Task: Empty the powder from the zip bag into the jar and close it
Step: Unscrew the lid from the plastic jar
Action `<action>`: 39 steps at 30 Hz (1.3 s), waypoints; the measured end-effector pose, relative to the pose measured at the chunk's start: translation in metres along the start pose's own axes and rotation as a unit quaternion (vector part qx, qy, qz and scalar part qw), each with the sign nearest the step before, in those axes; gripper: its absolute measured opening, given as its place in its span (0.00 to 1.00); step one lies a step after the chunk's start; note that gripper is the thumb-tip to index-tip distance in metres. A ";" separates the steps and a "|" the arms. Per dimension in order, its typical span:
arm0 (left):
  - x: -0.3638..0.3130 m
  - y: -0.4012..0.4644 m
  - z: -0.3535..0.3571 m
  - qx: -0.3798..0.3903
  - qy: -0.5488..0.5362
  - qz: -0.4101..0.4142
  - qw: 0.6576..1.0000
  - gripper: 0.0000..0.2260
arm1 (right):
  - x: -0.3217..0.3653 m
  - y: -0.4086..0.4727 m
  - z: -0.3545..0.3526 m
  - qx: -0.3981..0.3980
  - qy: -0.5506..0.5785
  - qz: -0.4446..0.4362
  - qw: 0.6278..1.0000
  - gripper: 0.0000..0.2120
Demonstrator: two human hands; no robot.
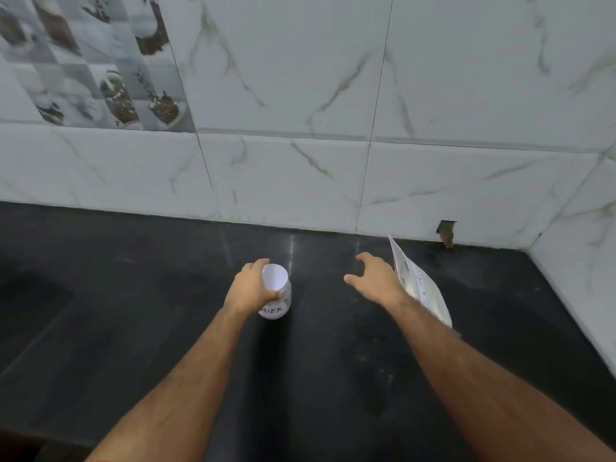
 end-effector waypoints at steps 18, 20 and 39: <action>-0.110 -0.025 0.079 0.102 -0.010 0.131 0.986 0.38 | -0.066 -0.029 0.011 0.117 0.052 -0.034 0.991 0.54; -0.114 -0.026 0.081 0.101 0.001 0.138 0.985 0.38 | -0.070 -0.031 0.016 0.141 0.104 -0.044 0.984 0.55; -0.128 -0.019 0.049 0.117 -0.378 0.067 0.916 0.17 | -0.038 -0.033 0.014 0.188 0.407 -0.060 0.892 0.40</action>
Point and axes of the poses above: each hand's wrist, its own y-axis towards the middle knuckle, its own z-axis out of the palm, x = y × z, the point moved 2 cm from there along y, towards the middle knuckle, and after that the axes turned 1 degree about -z, right-handed, at the moved point
